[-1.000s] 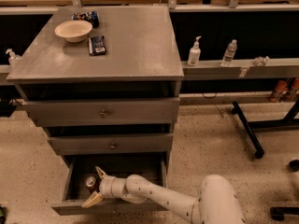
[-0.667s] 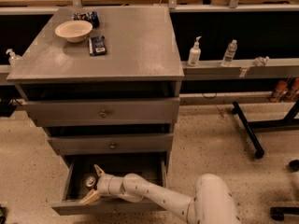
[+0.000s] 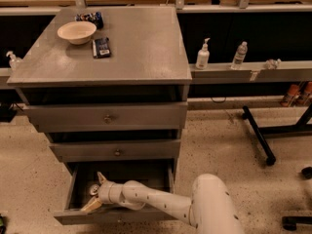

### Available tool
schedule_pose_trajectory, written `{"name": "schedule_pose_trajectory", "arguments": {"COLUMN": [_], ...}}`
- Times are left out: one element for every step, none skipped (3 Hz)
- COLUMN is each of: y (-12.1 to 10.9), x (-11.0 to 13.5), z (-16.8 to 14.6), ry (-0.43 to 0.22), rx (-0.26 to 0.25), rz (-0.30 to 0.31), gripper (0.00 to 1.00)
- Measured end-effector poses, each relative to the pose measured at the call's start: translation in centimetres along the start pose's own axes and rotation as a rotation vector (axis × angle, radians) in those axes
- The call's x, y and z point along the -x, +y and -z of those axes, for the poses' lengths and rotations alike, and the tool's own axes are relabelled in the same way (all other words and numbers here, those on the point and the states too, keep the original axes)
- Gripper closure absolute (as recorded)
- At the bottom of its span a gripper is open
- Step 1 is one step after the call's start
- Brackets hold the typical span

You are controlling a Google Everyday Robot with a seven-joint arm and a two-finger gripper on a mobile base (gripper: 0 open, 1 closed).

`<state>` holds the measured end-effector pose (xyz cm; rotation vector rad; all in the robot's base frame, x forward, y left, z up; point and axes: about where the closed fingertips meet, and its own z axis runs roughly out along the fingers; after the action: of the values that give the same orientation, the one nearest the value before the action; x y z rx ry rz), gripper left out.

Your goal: Pick orange can from bottom drawer and place on counter

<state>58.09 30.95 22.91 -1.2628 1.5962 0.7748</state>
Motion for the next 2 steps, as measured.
{"name": "schedule_pose_trajectory", "arguments": {"y": [-0.5, -0.87], "x": [-1.43, -2.2], "z": [-0.46, -0.41], "ry": [0.032, 0.037], "rx": [-0.022, -0.037], "rz": [-0.038, -0.07], "gripper": [0.1, 0.32]}}
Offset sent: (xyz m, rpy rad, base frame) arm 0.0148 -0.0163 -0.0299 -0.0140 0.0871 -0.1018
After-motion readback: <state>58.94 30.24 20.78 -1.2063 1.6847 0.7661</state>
